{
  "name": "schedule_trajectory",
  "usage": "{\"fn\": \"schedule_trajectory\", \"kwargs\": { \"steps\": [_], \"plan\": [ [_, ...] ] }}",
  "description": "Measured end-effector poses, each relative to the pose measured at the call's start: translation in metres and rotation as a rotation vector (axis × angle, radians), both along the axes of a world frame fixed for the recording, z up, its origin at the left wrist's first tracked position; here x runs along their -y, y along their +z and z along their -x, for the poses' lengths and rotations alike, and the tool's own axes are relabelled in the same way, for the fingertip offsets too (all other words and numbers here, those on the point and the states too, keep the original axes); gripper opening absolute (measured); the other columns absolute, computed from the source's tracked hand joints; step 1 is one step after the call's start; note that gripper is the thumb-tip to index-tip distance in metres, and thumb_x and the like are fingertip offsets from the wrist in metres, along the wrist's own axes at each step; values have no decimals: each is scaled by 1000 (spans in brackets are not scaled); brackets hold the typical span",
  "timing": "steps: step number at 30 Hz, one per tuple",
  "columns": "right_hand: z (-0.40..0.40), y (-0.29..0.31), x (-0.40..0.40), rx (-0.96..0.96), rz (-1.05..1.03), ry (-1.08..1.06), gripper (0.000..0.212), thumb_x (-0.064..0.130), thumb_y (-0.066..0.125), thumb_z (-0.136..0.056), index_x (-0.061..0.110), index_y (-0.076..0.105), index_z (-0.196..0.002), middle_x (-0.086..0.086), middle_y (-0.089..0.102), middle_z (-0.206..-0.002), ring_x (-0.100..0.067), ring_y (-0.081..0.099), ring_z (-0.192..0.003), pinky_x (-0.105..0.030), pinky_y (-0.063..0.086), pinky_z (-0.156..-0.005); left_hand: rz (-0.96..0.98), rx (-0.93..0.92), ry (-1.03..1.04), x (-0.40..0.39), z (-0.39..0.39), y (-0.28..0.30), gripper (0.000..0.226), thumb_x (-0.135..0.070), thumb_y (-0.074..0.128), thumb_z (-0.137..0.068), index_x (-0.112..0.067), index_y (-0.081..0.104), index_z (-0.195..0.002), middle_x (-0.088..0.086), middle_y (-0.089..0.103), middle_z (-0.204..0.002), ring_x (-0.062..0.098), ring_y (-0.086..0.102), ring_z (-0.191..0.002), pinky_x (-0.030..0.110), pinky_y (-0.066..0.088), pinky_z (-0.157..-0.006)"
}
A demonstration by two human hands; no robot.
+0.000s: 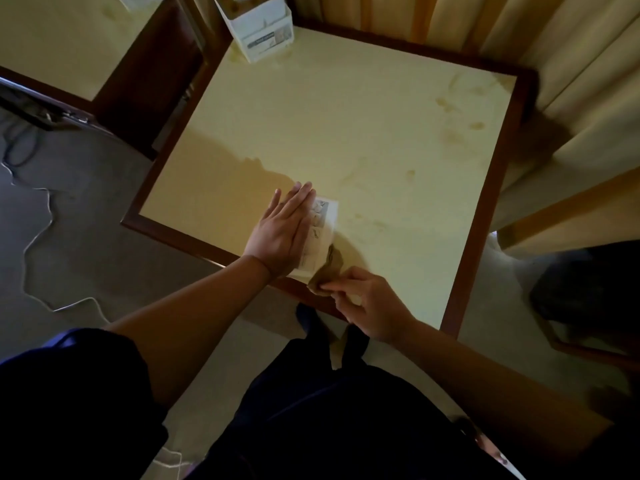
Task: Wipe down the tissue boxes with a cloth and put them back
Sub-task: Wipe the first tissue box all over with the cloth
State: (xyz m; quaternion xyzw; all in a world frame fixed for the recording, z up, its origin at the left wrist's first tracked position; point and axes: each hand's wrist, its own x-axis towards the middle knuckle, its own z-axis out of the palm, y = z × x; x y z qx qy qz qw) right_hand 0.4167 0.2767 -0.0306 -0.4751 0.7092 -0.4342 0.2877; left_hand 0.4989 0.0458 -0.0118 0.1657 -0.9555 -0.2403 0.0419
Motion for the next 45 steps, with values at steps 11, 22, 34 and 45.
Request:
{"fn": "schedule_trajectory", "kwargs": {
  "steps": [11, 22, 34, 45],
  "plan": [
    [18, 5, 4, 642, -3, -481, 34, 26, 63, -106, 19, 69, -138, -11, 60, -78, -32, 57, -64, -49, 58, -67, -1, 102, 21, -6, 4, 9, 64, -46, 16, -110, -13, 21, -164, 4, 14, -173, 16, 0, -160, 40, -5, -130],
    [11, -15, 60, 844, 72, -624, 31, 3, 52, -107, 8, 72, -130, -6, 75, -109, -9, 70, -88, -24, 58, -75, 16, 29, 19, -22, 7, 1, 57, -35, 28, -111, -7, 31, -161, 12, 29, -168, 23, 19, -159, 47, 15, -130],
    [-17, -72, 66, 317, 284, -400, 57, 17, 42, -108, -1, 32, -161, -14, 26, -172, -29, 20, -162, -45, 20, -131, 147, 62, -43, -26, 13, -3, 58, -24, 31, -108, 4, 30, -158, 18, 23, -169, 29, 17, -159, 50, 16, -129],
    [-2, -80, 107, 502, 387, -363, 66, 26, 25, -104, 0, 14, -163, -20, 7, -175, -27, 2, -164, -49, 2, -132, 202, 25, -85, -23, 15, -7, 55, -18, 35, -106, 11, 34, -153, 26, 31, -163, 36, 26, -156, 57, 27, -124]
  ]
}}
